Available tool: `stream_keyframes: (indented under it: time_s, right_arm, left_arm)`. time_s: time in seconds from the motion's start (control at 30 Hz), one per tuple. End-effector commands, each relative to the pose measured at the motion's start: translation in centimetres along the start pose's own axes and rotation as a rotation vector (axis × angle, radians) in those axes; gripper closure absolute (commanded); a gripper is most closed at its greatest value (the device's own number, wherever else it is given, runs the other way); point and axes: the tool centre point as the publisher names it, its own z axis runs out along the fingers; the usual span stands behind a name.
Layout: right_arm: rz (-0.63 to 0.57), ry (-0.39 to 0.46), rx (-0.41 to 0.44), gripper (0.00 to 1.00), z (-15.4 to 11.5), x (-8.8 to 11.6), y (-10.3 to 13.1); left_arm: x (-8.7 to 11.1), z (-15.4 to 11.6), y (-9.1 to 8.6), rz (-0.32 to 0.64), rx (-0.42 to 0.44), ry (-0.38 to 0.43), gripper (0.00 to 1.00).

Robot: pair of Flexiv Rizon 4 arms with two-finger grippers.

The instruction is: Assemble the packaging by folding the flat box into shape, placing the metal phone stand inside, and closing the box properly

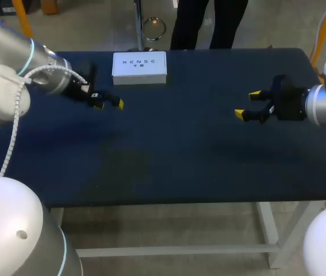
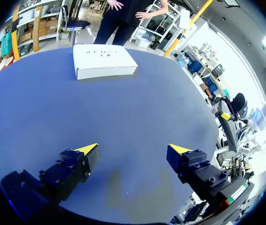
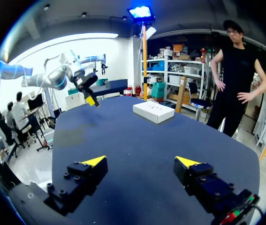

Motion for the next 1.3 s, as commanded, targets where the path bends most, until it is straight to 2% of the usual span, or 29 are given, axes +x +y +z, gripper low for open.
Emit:
stream_keyframes:
  time_s: [0.03,0.5,1.07,1.3]
  right_arm:
    - [-0.001,0.005,-0.006,0.0,-0.1,-0.1,-0.1]
    - [-0.001,0.005,-0.006,0.0,-0.1,-0.1,-0.1]
    - [-0.001,0.005,-0.006,0.0,-0.1,-0.1,-0.1]
    - [-0.001,0.005,-0.006,0.0,-0.1,-0.1,-0.1]
  left_arm:
    - [0.3,-0.9,0.9,0.009,0.368,-0.002,0.0]
    - [0.4,-2.4,1.5,0.053,0.388,0.005,0.0]
    - [1.6,-5.1,3.2,0.174,0.359,-0.005,0.0]
    - [1.6,-5.1,3.2,0.174,0.359,-0.005,0.0]
